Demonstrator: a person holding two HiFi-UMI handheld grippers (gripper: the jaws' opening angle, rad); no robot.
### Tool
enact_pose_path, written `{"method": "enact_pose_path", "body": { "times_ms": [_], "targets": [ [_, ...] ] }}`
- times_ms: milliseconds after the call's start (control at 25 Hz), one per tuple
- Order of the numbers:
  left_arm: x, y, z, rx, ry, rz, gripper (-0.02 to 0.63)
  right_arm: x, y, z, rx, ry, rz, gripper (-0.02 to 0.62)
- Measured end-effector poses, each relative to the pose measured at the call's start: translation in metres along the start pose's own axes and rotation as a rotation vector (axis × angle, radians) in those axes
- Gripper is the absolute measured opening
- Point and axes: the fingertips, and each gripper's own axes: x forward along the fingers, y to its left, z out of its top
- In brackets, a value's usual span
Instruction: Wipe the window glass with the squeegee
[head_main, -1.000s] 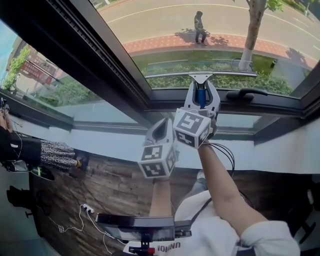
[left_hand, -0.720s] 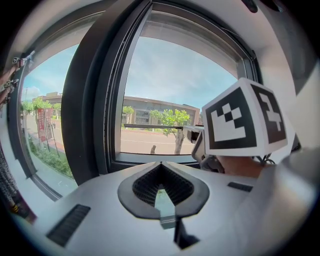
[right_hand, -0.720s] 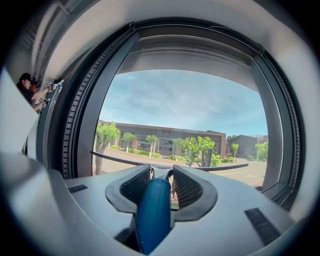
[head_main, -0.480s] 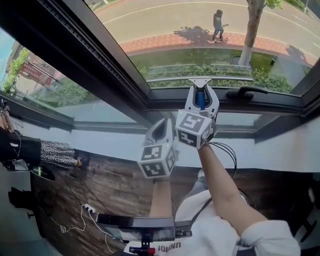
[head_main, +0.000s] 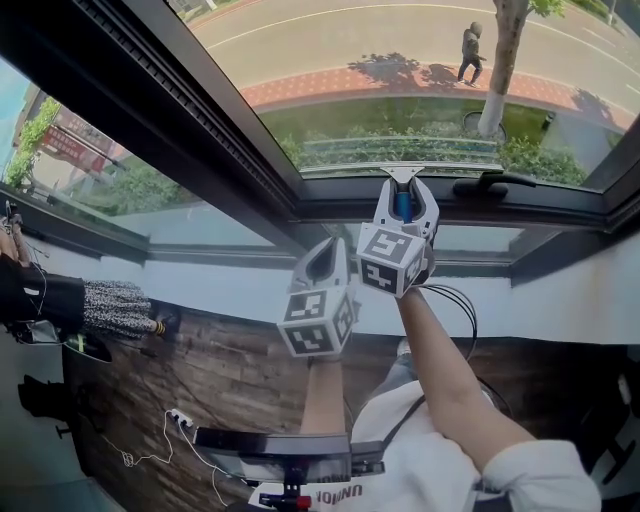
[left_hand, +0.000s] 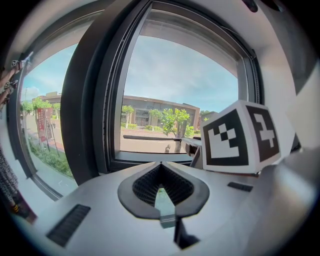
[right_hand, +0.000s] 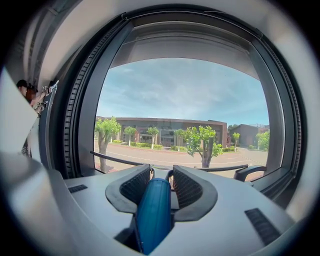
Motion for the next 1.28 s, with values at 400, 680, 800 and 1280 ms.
{"method": "enact_pose_path", "body": {
  "times_ms": [400,680,800,1280],
  "targets": [
    [0.000,-0.002,0.007,-0.004,-0.021,-0.007,0.000,-0.018,-0.010,0.025,-0.013,-0.071,0.020,0.149],
    [0.010,-0.026,0.025,0.017,-0.056,-0.064,0.000,-0.060,-0.056,0.101,0.013,-0.271,-0.023,0.149],
    [0.024,-0.044,0.035,0.047,-0.083,-0.109,0.000,-0.077,-0.079,0.146,0.042,-0.402,-0.063,0.149],
    [0.043,-0.105,0.060,0.115,-0.139,-0.231,0.000,-0.162,-0.196,0.346,0.018,-0.900,-0.152,0.149]
  ]
}}
